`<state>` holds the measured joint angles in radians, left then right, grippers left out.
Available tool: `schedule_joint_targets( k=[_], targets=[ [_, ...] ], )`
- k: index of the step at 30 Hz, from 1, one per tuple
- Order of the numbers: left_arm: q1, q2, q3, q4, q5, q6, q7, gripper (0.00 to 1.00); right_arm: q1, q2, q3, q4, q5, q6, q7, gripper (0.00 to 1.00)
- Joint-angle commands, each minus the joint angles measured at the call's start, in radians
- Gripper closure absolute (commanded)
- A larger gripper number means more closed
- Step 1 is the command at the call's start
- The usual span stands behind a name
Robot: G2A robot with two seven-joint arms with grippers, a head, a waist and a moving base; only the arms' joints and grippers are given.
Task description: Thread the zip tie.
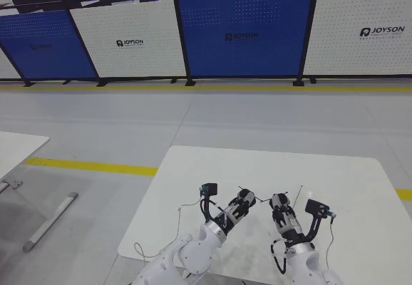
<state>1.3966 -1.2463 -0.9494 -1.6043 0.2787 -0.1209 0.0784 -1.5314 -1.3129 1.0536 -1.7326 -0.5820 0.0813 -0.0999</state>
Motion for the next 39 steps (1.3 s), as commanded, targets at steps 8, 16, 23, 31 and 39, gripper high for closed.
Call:
schedule_joint_targets(
  k=[8, 16, 23, 31, 39],
  targets=[
    [0.000, 0.000, 0.000, 0.000, 0.000, 0.000, 0.000, 1.00, -0.026, -0.003, 0.029, -0.022, 0.000, -0.001, -0.036, 1.00],
    [0.000, 0.000, 0.000, 0.000, 0.000, 0.000, 0.000, 1.00, -0.034, -0.006, 0.032, -0.026, -0.001, -0.010, -0.018, 1.00],
    [0.000, 0.000, 0.000, 0.000, 0.000, 0.000, 0.000, 1.00, -0.016, -0.012, 0.019, -0.006, -0.003, 0.000, 0.010, 1.00],
    [0.000, 0.000, 0.000, 0.000, 0.000, 0.000, 0.000, 1.00, -0.017, -0.014, 0.019, -0.009, -0.003, -0.003, 0.003, 1.00],
    [0.000, 0.000, 0.000, 0.000, 0.000, 0.000, 0.000, 1.00, -0.017, -0.014, 0.019, -0.009, -0.003, -0.003, 0.003, 1.00]
  ],
)
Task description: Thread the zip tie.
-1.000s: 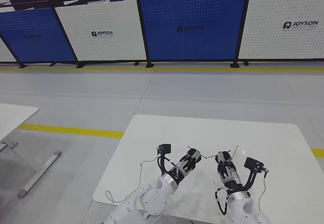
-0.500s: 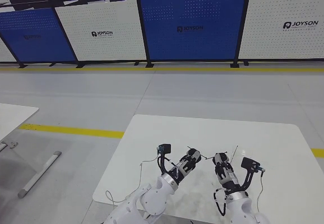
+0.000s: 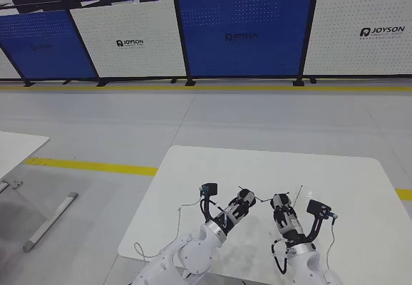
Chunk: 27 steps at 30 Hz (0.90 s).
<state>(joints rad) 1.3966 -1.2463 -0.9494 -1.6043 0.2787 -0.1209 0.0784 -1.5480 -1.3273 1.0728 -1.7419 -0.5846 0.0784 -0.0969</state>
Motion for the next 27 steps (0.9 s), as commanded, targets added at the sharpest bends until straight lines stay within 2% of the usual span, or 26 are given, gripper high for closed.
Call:
schedule_joint_targets(
  k=[1, 8, 15, 17, 21, 24, 27],
  targets=[
    [0.000, 0.000, 0.000, 0.000, 0.000, 0.000, 0.000, 1.00, 0.000, 0.000, 0.000, 0.000, 0.000, 0.000, 0.000, 1.00],
    [0.000, 0.000, 0.000, 0.000, 0.000, 0.000, 0.000, 1.00, 0.000, 0.000, 0.000, 0.000, 0.000, 0.000, 0.000, 1.00],
    [0.002, -0.012, 0.002, 0.000, -0.047, 0.079, 0.046, 1.00, 0.000, 0.000, 0.000, 0.000, 0.000, 0.000, 0.000, 1.00],
    [0.000, -0.015, 0.003, -0.002, -0.075, 0.078, 0.040, 1.00, 0.000, 0.000, 0.000, 0.000, 0.000, 0.000, 0.000, 1.00],
    [0.000, -0.015, 0.003, -0.001, -0.077, 0.077, 0.038, 1.00, 0.001, 0.000, 0.002, -0.001, -0.004, -0.002, -0.005, 1.00],
    [0.000, -0.015, 0.003, -0.001, -0.077, 0.077, 0.038, 1.00, -0.001, -0.002, 0.005, 0.008, -0.035, -0.026, -0.068, 1.00],
    [0.000, -0.015, 0.003, -0.001, -0.077, 0.077, 0.038, 1.00, 0.003, -0.005, 0.003, 0.019, -0.075, -0.018, -0.119, 1.00]
  ],
)
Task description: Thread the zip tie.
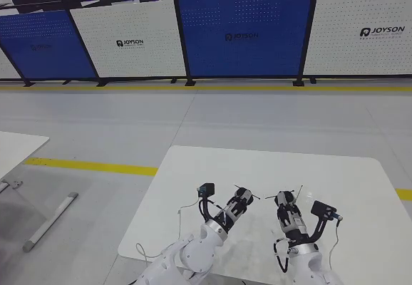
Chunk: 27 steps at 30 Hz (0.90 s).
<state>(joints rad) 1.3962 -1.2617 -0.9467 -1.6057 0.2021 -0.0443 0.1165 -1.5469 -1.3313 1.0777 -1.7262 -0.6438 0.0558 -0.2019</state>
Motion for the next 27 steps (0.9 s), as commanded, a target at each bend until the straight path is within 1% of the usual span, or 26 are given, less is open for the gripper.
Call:
schedule_joint_targets(
  k=[1, 5, 12, 14, 16, 21, 24, 27],
  targets=[
    [0.000, 0.000, 0.000, 0.000, 0.000, 0.000, 0.000, 1.00, 0.005, -0.003, -0.008, 0.009, -0.025, 0.007, -0.018, 1.00],
    [0.000, 0.000, 0.000, 0.000, 0.000, 0.000, 0.000, 1.00, 0.022, -0.006, -0.016, 0.024, -0.036, 0.021, 0.012, 1.00],
    [0.000, 0.000, 0.000, 0.000, 0.000, 0.000, 0.000, 1.00, 0.021, -0.006, -0.015, 0.025, -0.036, 0.021, 0.013, 1.00],
    [0.000, 0.000, 0.000, 0.000, 0.000, 0.000, 0.000, 1.00, 0.020, -0.006, -0.012, 0.024, -0.035, 0.014, 0.020, 1.00],
    [0.000, 0.000, 0.000, 0.000, 0.000, 0.000, 0.000, 1.00, 0.017, -0.007, -0.006, 0.022, -0.006, -0.012, 0.042, 1.00],
    [0.000, 0.000, 0.000, 0.000, 0.000, 0.000, 0.000, 1.00, 0.015, -0.009, -0.003, 0.028, -0.012, -0.021, 0.038, 1.00],
    [0.000, 0.000, 0.000, 0.000, 0.000, 0.000, 0.000, 1.00, 0.020, -0.011, -0.008, 0.035, -0.037, -0.008, 0.039, 1.00],
    [0.000, 0.000, 0.000, 0.000, 0.000, 0.000, 0.000, 1.00, 0.025, -0.014, -0.013, 0.042, -0.038, -0.003, 0.047, 1.00]
  ],
)
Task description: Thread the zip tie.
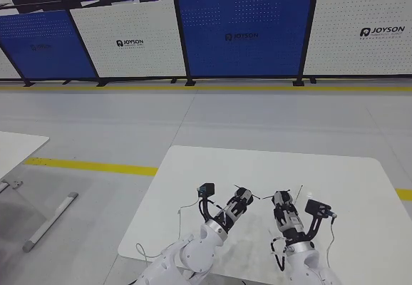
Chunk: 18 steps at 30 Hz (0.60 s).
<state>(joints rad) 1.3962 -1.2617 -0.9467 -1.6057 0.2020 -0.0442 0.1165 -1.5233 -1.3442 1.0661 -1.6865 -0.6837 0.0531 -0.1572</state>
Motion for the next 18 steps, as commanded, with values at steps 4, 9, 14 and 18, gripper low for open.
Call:
schedule_joint_targets(
  k=[4, 9, 14, 18],
  targets=[
    [0.000, 0.000, 0.000, 0.000, 0.000, 0.000, 0.000, 1.00, 0.007, -0.004, -0.005, 0.009, 0.002, -0.001, 0.004, 1.00],
    [0.000, 0.000, 0.000, 0.000, 0.000, 0.000, 0.000, 1.00, 0.006, -0.008, -0.004, 0.013, -0.002, -0.006, -0.005, 1.00],
    [0.000, 0.000, 0.000, 0.000, 0.000, 0.000, 0.000, 1.00, 0.001, -0.010, 0.000, 0.013, -0.006, -0.011, -0.011, 1.00],
    [0.000, 0.000, 0.000, 0.000, 0.000, 0.000, 0.000, 1.00, 0.000, -0.011, 0.001, 0.015, -0.022, -0.011, -0.014, 1.00]
  ],
)
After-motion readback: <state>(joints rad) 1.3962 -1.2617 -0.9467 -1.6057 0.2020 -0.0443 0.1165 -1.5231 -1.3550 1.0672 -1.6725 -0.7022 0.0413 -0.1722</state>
